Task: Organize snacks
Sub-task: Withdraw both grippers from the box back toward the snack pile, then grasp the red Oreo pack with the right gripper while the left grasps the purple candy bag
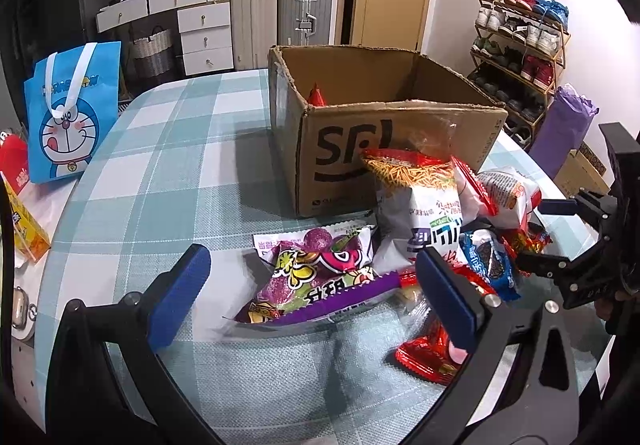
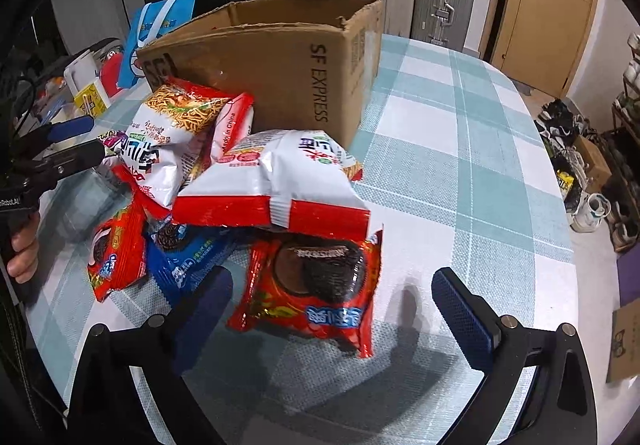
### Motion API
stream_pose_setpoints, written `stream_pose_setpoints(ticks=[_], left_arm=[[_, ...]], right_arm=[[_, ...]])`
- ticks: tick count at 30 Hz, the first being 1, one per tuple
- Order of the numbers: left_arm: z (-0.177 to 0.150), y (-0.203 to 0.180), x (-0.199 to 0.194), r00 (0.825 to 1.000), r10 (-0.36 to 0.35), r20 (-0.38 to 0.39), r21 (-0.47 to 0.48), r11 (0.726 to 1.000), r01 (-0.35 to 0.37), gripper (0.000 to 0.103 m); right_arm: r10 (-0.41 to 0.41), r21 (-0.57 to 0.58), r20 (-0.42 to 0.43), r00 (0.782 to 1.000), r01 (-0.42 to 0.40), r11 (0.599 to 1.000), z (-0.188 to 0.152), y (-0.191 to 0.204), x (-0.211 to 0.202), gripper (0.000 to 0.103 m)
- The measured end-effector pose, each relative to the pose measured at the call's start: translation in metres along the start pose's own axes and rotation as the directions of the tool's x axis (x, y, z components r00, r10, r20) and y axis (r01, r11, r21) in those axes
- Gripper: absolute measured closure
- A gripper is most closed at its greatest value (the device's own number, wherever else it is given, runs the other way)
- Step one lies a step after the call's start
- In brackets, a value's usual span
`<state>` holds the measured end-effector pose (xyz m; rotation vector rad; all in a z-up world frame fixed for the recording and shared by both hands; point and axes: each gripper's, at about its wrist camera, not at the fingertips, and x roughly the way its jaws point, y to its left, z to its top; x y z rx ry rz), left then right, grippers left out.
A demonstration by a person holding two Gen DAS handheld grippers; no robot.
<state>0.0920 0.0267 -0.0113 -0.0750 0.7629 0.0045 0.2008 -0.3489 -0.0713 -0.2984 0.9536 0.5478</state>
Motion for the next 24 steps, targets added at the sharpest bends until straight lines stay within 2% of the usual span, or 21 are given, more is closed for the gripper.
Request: stream_pose_setpoints(ticks=[2, 5, 7, 11, 18, 24], left_arm=[[0.000, 0.001, 0.000, 1.000, 0.005, 0.003, -0.004, 1.000, -0.005, 0.001], [0.001, 0.003, -0.001, 1.000, 0.002, 0.003, -0.008, 1.000, -0.002, 0.001], [0.001, 0.004, -0.001, 1.000, 0.004, 0.006, -0.010, 1.000, -0.004, 0.001], [0.001, 0.006, -0.002, 1.000, 0.007, 0.011, -0.017, 1.000, -0.007, 0.001], [0.001, 0.007, 0.000, 1.000, 0.006, 0.009, -0.021, 1.000, -0.006, 0.001], [0.000, 0.007, 0.002, 1.000, 0.008, 0.004, -0.020, 1.000, -0.008, 0.001]], right_arm=[[0.002, -0.010, -0.007, 1.000, -0.002, 1.000, -0.001, 0.004, 0.001, 0.003], [-0.002, -0.029, -0.011, 1.000, 0.001, 1.000, -0.002, 0.008, 0.002, 0.011], [-0.001, -0.033, -0.015, 1.000, 0.001, 0.999, -0.002, 0.009, 0.003, 0.020], [0.014, -0.036, -0.030, 0.999, -0.015, 0.999, -0.003, 0.007, 0.005, 0.028], [0.015, -0.028, -0.021, 1.000, -0.015, 0.999, -0.002, -0.002, 0.003, 0.049], [0.016, -0.017, 0.075, 0.997, -0.015, 1.000, 0.000, -0.008, -0.017, 0.051]])
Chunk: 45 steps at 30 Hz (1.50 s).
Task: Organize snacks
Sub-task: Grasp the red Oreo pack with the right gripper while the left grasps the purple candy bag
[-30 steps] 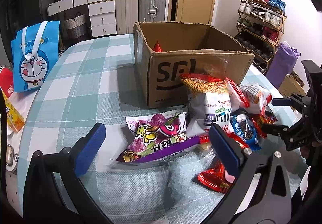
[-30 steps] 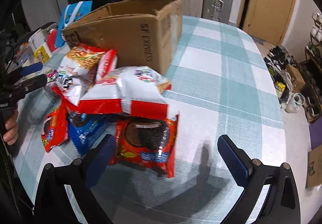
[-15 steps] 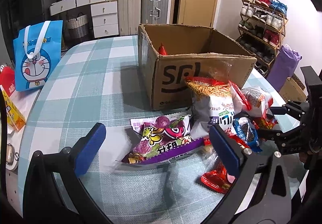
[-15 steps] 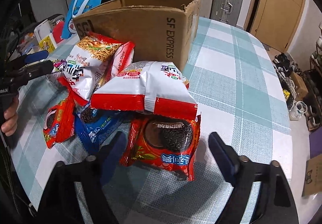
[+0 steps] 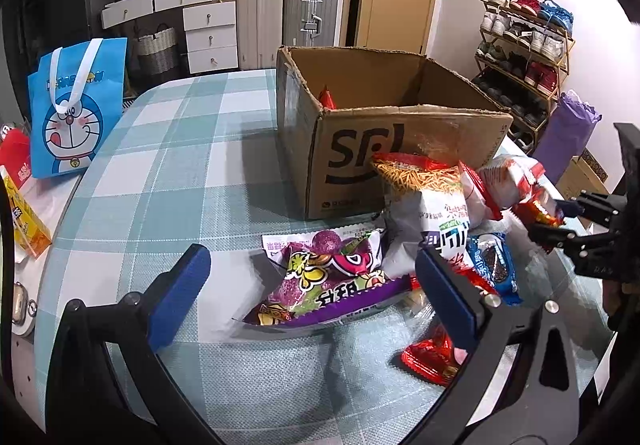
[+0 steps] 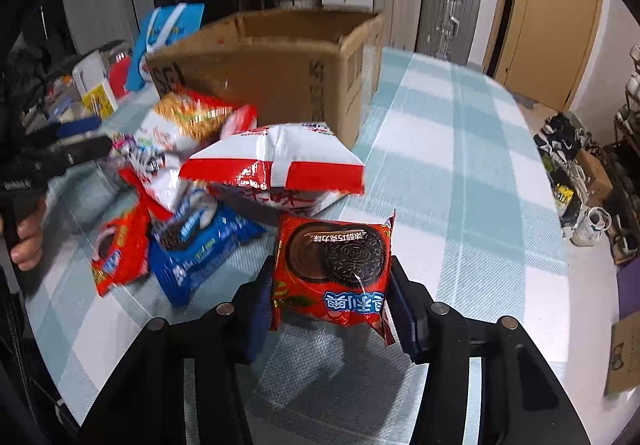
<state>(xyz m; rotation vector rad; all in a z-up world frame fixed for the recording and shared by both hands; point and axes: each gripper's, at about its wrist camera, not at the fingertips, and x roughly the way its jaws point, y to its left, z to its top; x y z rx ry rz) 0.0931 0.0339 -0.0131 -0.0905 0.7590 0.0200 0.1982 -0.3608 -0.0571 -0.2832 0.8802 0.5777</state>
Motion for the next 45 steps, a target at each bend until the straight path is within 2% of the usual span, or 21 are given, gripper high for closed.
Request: stream_pose_setpoints(ticks=[9, 11, 16, 21, 29, 31, 32, 36, 39, 45], left_arm=[[-0.003, 0.001, 0.008, 1.000, 0.006, -0.017, -0.016, 1.000, -0.006, 0.001], [-0.004, 0.004, 0.013, 0.999, -0.019, -0.033, -0.033, 0.999, 0.018, 0.001], [-0.007, 0.009, 0.023, 0.998, -0.031, -0.054, -0.062, 0.998, 0.028, 0.001], [-0.005, 0.018, 0.023, 0.998, 0.038, -0.056, -0.058, 0.997, -0.041, 0.001], [-0.010, 0.028, 0.037, 0.996, -0.008, -0.088, -0.101, 0.995, -0.001, 0.001], [-0.010, 0.027, 0.039, 0.996, -0.022, -0.082, -0.099, 0.995, 0.014, 0.005], [-0.011, 0.028, 0.039, 0.996, -0.034, -0.076, -0.104, 0.994, 0.026, 0.010], [-0.012, 0.032, 0.041, 0.991, -0.115, -0.068, -0.148, 0.984, 0.104, 0.043], [-0.011, 0.029, 0.039, 0.992, -0.113, -0.058, -0.124, 0.987, 0.105, 0.051], [-0.007, 0.020, 0.027, 0.993, -0.117, -0.015, -0.082, 0.990, 0.115, 0.052]], right_arm=[[0.021, -0.005, 0.077, 0.997, -0.021, 1.000, 0.004, 0.003, -0.024, 0.051], [0.022, -0.010, 0.084, 0.996, -0.021, 1.000, 0.005, 0.005, -0.027, 0.051], [0.036, -0.010, 0.102, 0.994, -0.035, 0.999, 0.005, 0.007, -0.031, 0.051], [0.039, -0.020, 0.124, 0.992, -0.037, 0.999, 0.006, 0.011, -0.039, 0.051], [0.042, -0.023, 0.143, 0.989, -0.039, 0.999, 0.008, 0.013, -0.043, 0.051], [0.044, -0.020, 0.145, 0.988, -0.042, 0.999, 0.009, 0.012, -0.043, 0.051], [0.045, -0.018, 0.147, 0.988, -0.043, 0.999, 0.009, 0.012, -0.043, 0.051], [0.047, -0.014, 0.145, 0.988, -0.046, 0.999, 0.008, 0.011, -0.042, 0.051], [0.044, -0.015, 0.147, 0.988, -0.042, 0.999, 0.009, 0.012, -0.042, 0.051], [0.042, -0.006, 0.158, 0.986, -0.042, 0.999, 0.009, 0.011, -0.043, 0.051]])
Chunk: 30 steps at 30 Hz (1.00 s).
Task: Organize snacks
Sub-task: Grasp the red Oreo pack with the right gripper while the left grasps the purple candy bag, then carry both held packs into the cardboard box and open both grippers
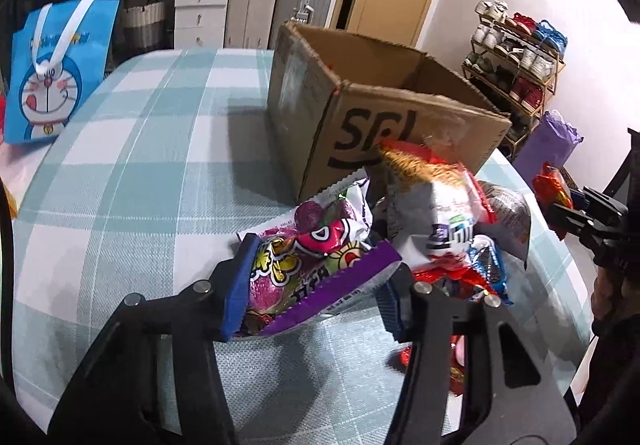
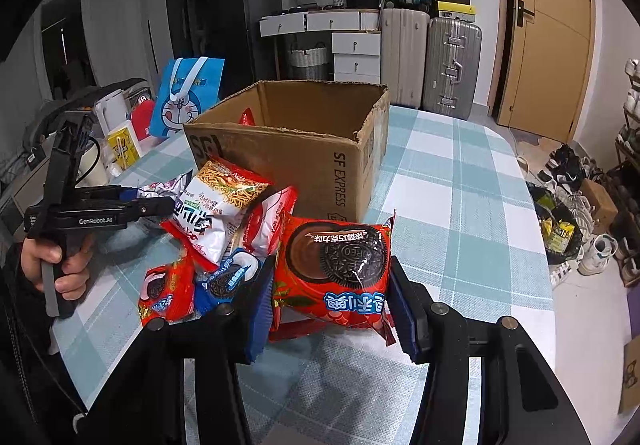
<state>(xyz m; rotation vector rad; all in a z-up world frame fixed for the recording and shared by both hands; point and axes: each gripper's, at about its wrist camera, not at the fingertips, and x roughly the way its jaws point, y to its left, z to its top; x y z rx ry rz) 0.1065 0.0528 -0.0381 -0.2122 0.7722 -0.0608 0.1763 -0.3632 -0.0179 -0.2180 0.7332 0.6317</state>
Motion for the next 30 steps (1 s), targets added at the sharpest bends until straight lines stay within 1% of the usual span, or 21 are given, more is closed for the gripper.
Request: stream_pose_setpoints(ticks=[5, 13, 16, 18, 21, 25, 30], left_arm=[[0.004, -0.007, -0.018, 0.999, 0.005, 0.046, 0.017, 1.000, -0.005, 0.052], [0.015, -0.012, -0.050, 0.993, 0.002, 0.117, 0.014, 1.000, -0.003, 0.052], [0.019, -0.014, -0.063, 0.988, 0.017, 0.155, 0.015, 1.000, -0.019, 0.052], [0.022, -0.016, -0.069, 0.984, 0.041, 0.173, 0.019, 0.999, -0.045, 0.052], [0.026, -0.019, -0.077, 0.983, 0.033, 0.179, 0.017, 0.999, -0.036, 0.052], [0.036, -0.025, -0.087, 0.978, 0.035, 0.204, 0.031, 0.999, -0.042, 0.052], [0.052, -0.028, -0.091, 0.975, 0.025, 0.221, 0.015, 0.999, -0.029, 0.052]], right_arm=[[-0.002, 0.004, 0.012, 1.000, 0.002, 1.000, 0.001, -0.001, -0.001, 0.051], [-0.005, 0.024, 0.050, 0.999, 0.004, 1.000, 0.004, -0.002, -0.012, 0.051], [-0.009, 0.031, 0.063, 0.998, 0.007, 1.000, 0.007, -0.002, -0.016, 0.051], [-0.007, 0.035, 0.073, 0.997, 0.004, 0.999, 0.010, -0.001, -0.017, 0.051], [0.001, 0.053, 0.087, 0.996, -0.006, 0.999, 0.014, -0.001, -0.018, 0.051], [0.010, 0.068, 0.103, 0.995, -0.018, 0.998, 0.022, 0.000, -0.017, 0.051], [0.013, 0.082, 0.122, 0.992, -0.023, 0.996, 0.034, 0.001, -0.018, 0.051]])
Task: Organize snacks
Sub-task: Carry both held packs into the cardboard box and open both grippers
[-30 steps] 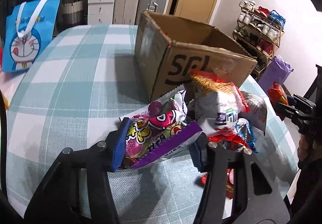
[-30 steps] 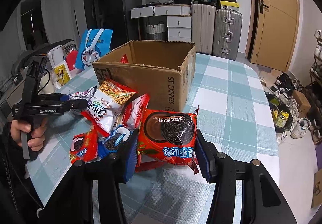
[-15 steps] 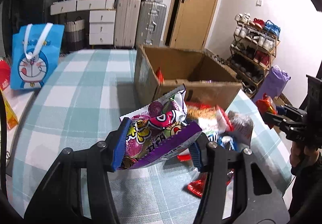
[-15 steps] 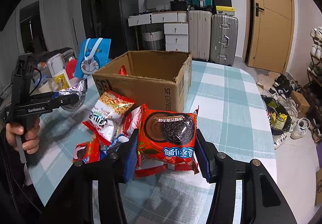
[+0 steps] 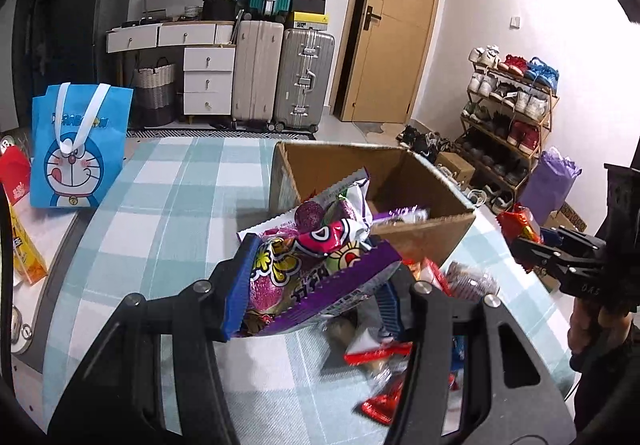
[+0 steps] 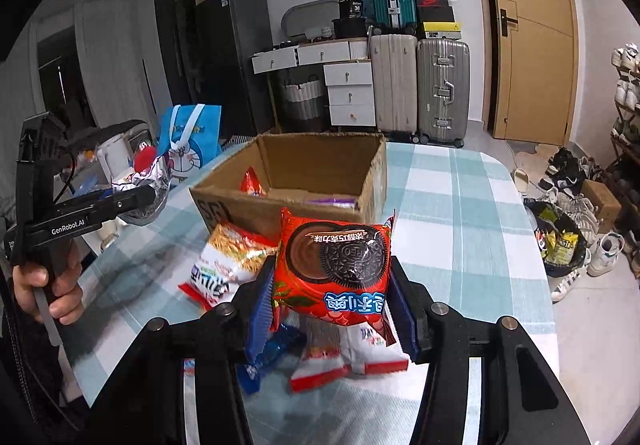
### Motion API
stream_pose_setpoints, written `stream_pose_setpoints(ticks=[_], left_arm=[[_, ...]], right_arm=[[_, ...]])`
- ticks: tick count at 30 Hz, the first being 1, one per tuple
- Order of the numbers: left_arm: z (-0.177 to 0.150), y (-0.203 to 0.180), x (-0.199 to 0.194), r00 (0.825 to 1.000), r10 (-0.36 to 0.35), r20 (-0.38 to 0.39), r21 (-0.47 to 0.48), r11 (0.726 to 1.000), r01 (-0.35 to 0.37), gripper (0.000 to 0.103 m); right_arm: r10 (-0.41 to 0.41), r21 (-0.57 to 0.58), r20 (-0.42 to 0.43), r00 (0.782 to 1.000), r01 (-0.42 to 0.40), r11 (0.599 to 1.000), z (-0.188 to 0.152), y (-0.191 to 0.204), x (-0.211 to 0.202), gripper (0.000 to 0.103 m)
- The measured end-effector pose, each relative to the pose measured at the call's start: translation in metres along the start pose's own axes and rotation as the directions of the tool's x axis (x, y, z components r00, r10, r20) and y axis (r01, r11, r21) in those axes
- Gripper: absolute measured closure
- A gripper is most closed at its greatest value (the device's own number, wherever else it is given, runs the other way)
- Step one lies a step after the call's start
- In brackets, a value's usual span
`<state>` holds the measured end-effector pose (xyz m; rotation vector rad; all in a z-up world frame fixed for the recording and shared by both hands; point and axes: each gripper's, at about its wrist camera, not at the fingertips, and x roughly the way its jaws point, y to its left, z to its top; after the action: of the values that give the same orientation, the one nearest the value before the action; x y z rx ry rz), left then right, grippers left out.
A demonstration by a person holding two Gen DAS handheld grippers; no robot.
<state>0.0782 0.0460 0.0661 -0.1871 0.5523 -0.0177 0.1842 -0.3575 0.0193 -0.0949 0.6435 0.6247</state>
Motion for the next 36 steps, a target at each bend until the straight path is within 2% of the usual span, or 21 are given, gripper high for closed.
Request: stream_pose_setpoints(ticks=[18, 28, 36], left_arm=[[0.045, -0.024, 0.036, 1.000, -0.003, 0.004, 0.016, 1.000, 0.003, 0.052], [0.057, -0.041, 0.064, 1.000, -0.004, -0.015, 0.050, 0.999, 0.004, 0.052], [0.053, -0.050, 0.103, 0.998, 0.015, -0.060, 0.092, 0.996, -0.009, 0.052]], right_arm=[[0.008, 0.044, 0.026, 1.000, -0.009, 0.999, 0.053, 0.004, 0.026, 0.051], [0.028, 0.045, 0.019, 0.999, -0.029, 0.999, 0.069, 0.008, 0.057, 0.051], [0.030, 0.049, -0.005, 1.000, -0.030, 0.998, 0.075, 0.011, 0.083, 0.051]])
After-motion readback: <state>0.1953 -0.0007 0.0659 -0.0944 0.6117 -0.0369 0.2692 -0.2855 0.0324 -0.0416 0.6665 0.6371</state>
